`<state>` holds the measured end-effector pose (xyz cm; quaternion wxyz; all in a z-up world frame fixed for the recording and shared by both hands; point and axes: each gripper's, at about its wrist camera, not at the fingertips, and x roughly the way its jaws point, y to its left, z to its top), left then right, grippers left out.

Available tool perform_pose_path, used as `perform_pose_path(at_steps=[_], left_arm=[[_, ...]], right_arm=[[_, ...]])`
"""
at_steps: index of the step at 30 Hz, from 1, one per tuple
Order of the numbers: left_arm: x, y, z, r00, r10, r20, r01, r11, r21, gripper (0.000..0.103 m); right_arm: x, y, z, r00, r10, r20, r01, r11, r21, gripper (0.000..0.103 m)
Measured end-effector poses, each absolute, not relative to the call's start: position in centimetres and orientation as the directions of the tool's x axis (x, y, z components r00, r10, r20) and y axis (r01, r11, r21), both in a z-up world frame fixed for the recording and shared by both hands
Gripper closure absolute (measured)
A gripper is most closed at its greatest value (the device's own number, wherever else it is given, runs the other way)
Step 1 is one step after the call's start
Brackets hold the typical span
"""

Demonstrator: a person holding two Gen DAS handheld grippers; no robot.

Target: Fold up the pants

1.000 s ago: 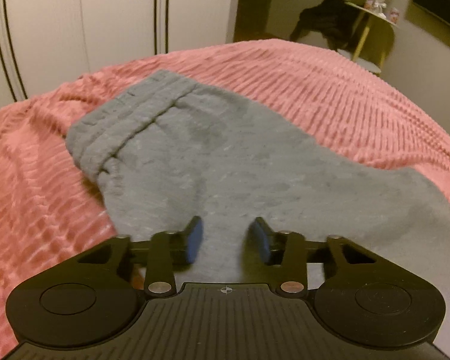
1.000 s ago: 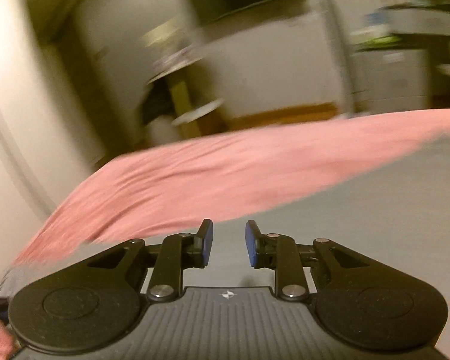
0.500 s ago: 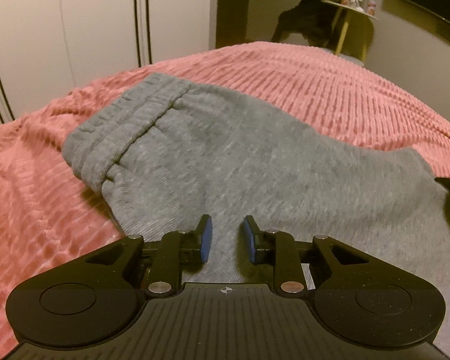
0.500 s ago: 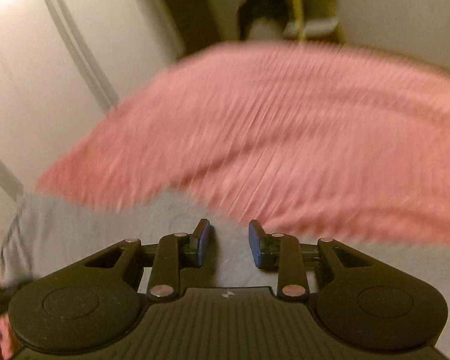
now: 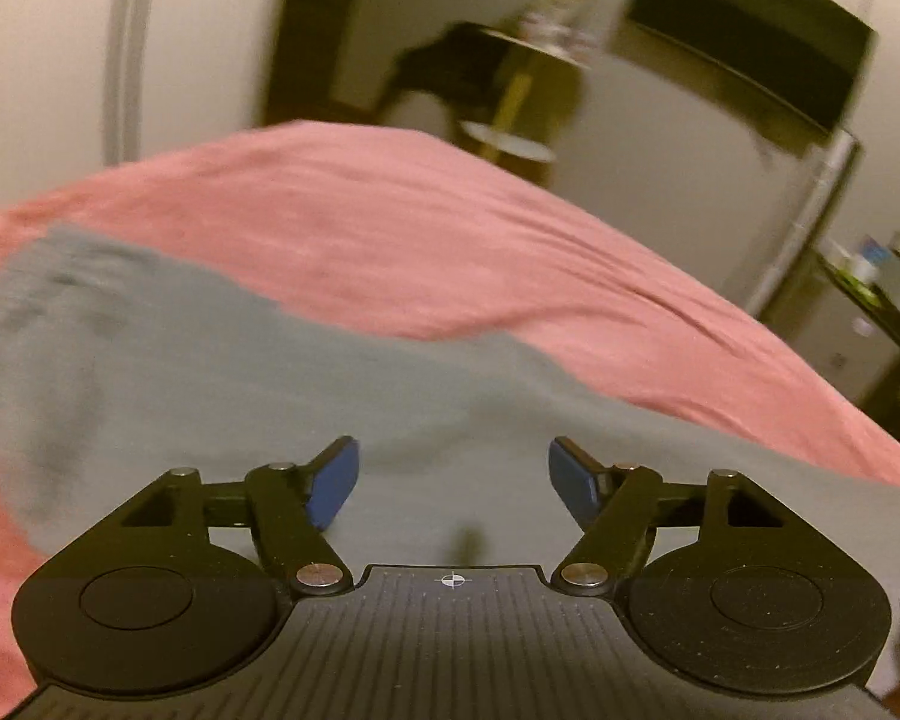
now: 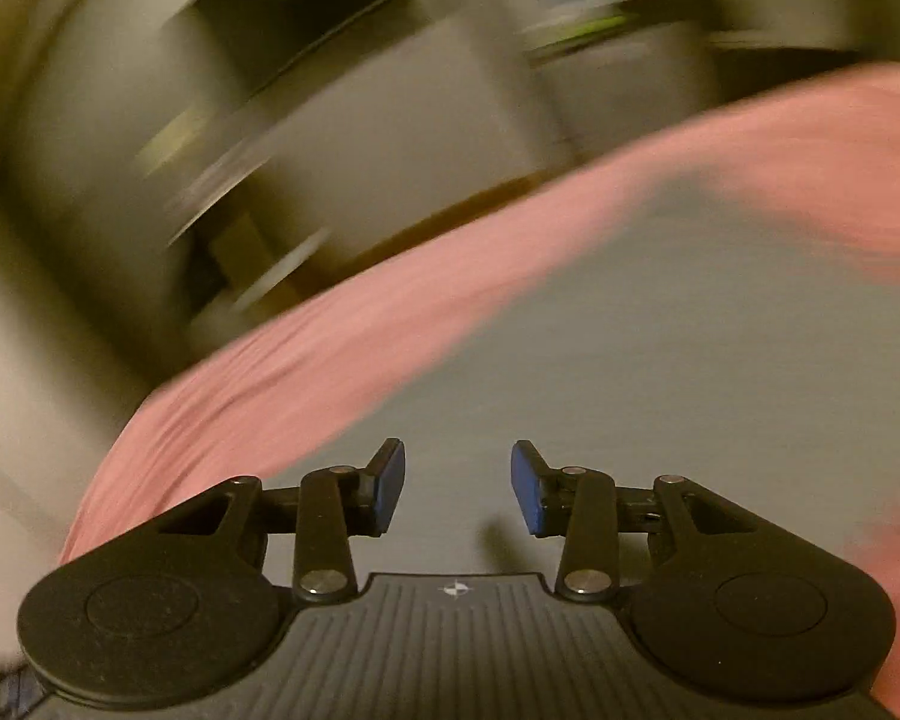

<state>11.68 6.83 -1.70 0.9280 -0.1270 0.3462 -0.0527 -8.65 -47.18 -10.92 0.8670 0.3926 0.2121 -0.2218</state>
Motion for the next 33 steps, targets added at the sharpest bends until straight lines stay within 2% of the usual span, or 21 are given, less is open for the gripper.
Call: perform_pose_path(at_steps=[3,6,8,9,10,15,17,18,20,22,25,27,28,31,33], left_arm=[[11.6,2.8,-3.8,0.722,-0.220,-0.656,0.065,0.965,-0.252,0.023],[11.7,0.2,-7.3,0.624,-0.230,-0.747,0.083,0.970,-0.229,0.028],[11.4,-0.8,-7.1,0.639,-0.182,-0.747,0.124,0.983,-0.133,0.027],[11.4,-0.7,-6.8,0.637,-0.179,-0.750,0.122,0.984,-0.131,0.025],[11.3,-0.4,-6.7,0.630,-0.188,-0.753,0.109,0.982,-0.155,0.023],[11.1,0.6,-6.9,0.622,-0.203,-0.756,0.037,0.972,-0.231,0.023],[11.5,0.6,-6.9,0.625,-0.205,-0.754,0.024,0.970,-0.244,0.023],[11.4,0.7,-6.8,0.626,-0.205,-0.752,0.026,0.970,-0.243,0.023],[11.0,0.6,-6.7,0.628,-0.205,-0.751,0.034,0.971,-0.237,0.023],[10.9,0.6,-6.7,0.628,-0.210,-0.749,0.038,0.970,-0.240,0.023],[11.1,0.7,-6.9,0.627,-0.215,-0.748,0.042,0.969,-0.243,0.023],[11.2,0.7,-7.0,0.627,-0.216,-0.748,0.045,0.969,-0.243,0.023],[11.2,0.7,-7.0,0.627,-0.218,-0.748,0.046,0.969,-0.243,0.023],[11.1,0.8,-7.0,0.627,-0.227,-0.745,0.051,0.967,-0.251,0.022],[11.1,0.9,-7.1,0.628,-0.234,-0.742,0.052,0.964,-0.260,0.021]], right_arm=[[-14.6,-51.4,-13.1,0.762,-0.299,-0.575,0.645,0.431,0.631,0.060],[-17.5,-53.7,-15.5,0.785,-0.272,-0.556,0.619,0.327,0.714,0.057],[-17.9,-54.7,-16.5,0.801,-0.247,-0.545,0.598,0.299,0.743,0.054],[-17.2,-54.9,-16.7,0.808,-0.237,-0.540,0.589,0.300,0.750,0.049],[-17.1,-55.2,-17.0,0.810,-0.236,-0.537,0.587,0.298,0.753,0.045],[-15.6,-56.9,-18.1,0.846,-0.233,-0.479,0.531,0.281,0.800,0.042],[-14.9,-57.1,-17.7,0.858,-0.225,-0.461,0.512,0.303,0.804,0.068],[-14.6,-57.3,-17.5,0.870,-0.220,-0.442,0.493,0.324,0.808,0.092],[-14.4,-57.1,-17.1,0.869,-0.232,-0.437,0.494,0.363,0.790,0.091],[-14.2,-57.2,-17.2,0.855,-0.241,-0.460,0.519,0.354,0.778,0.082],[-13.8,-57.6,-17.9,0.852,-0.230,-0.471,0.523,0.312,0.793,0.079],[-13.3,-57.8,-18.0,0.848,-0.228,-0.479,0.530,0.312,0.789,0.081],[-13.2,-57.6,-17.6,0.838,-0.238,-0.492,0.545,0.317,0.776,0.091],[-12.2,-56.7,-15.4,0.809,-0.287,-0.513,0.587,0.370,0.720,0.093],[-11.4,-54.5,-12.2,0.818,-0.321,-0.477,0.575,0.472,0.668,0.094]])
